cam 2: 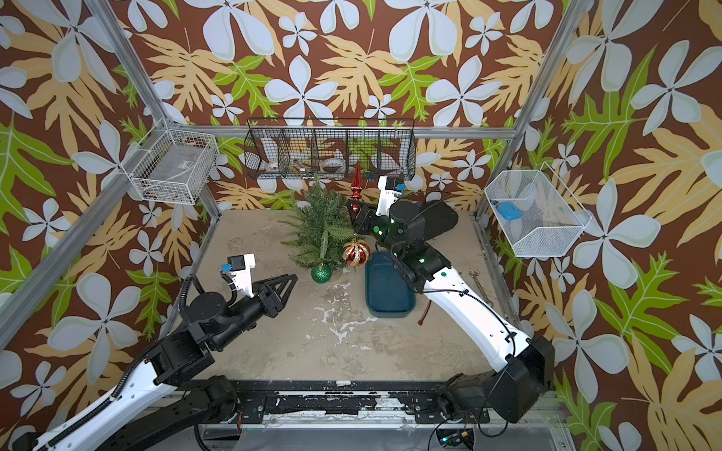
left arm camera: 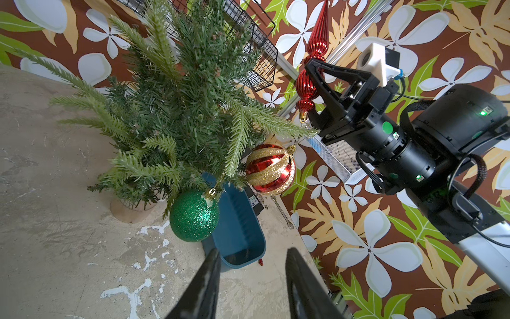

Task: Decorate the small christmas tree with ornaments
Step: Hang an ornament on the christmas tree.

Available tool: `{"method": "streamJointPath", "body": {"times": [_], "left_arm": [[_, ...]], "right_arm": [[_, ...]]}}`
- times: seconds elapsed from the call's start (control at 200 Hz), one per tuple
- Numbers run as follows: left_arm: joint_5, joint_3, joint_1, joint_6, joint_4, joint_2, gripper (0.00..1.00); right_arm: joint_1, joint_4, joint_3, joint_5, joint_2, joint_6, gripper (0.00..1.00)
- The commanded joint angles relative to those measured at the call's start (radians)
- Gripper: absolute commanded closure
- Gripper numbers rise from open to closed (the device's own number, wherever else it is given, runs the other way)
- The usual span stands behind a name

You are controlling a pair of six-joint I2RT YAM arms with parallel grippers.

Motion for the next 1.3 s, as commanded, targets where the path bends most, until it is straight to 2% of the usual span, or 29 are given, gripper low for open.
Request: {"method": "streamJointPath", "body": {"times": [0.0,0.646,1.296], "left_arm": [[-0.01,-0.002,0.002,0.008,0.029,0.006,0.59],[-0.005,0.001,0.002,0.006,0.037,0.004,0.59],[0.001,0.008,0.001,0.007,0.045,-0.002,0.59]], "right_arm": [[0.001,0.033,0.011,-0.008,0.013,0.008,0.65],[-0.031,-0.09,0.02,0.031,0.035,0.072,0.64],[-0.04,-0.161,0.011,-0.025,0.037,0.117,0.61]]}}
